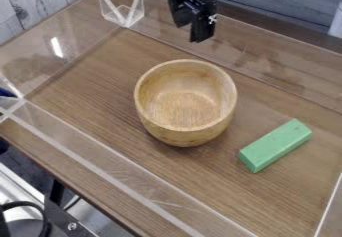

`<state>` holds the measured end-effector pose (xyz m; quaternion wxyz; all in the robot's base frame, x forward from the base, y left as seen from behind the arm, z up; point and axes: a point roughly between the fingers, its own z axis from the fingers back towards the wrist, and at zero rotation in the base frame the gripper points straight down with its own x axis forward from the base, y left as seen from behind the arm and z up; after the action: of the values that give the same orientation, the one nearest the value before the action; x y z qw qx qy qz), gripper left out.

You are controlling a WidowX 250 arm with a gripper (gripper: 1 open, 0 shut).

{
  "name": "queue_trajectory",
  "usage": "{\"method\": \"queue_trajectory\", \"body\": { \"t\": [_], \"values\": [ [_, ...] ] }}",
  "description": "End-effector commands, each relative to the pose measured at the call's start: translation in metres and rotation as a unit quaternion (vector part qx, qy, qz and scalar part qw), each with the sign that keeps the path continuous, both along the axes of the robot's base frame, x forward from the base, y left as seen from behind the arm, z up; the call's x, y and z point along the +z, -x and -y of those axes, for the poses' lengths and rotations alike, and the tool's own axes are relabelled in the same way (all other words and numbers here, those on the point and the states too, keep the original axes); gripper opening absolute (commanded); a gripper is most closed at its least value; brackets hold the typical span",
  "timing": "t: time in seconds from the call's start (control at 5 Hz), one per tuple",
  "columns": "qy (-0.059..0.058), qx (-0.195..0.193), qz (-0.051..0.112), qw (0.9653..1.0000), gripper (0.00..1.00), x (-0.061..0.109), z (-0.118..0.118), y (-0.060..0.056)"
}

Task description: Remove the green block from inside the brown bowl and put it on the table

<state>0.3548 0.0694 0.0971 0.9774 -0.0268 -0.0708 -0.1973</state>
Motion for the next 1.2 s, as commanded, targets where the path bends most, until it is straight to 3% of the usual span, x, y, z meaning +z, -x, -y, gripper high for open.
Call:
{"method": "queue_trajectory", "body": {
  "t": [0.0, 0.6, 1.0],
  "values": [
    [-0.013, 0.003, 0.048, 0.9988, 1.00, 0.031, -0.005, -0.005],
    [-0.009, -0.055, 0.039, 0.9977, 1.00, 0.015, 0.008, -0.012],
    [-0.006, -0.108, 0.038, 0.9934, 1.00, 0.007, 0.026, -0.016]
  ]
}}
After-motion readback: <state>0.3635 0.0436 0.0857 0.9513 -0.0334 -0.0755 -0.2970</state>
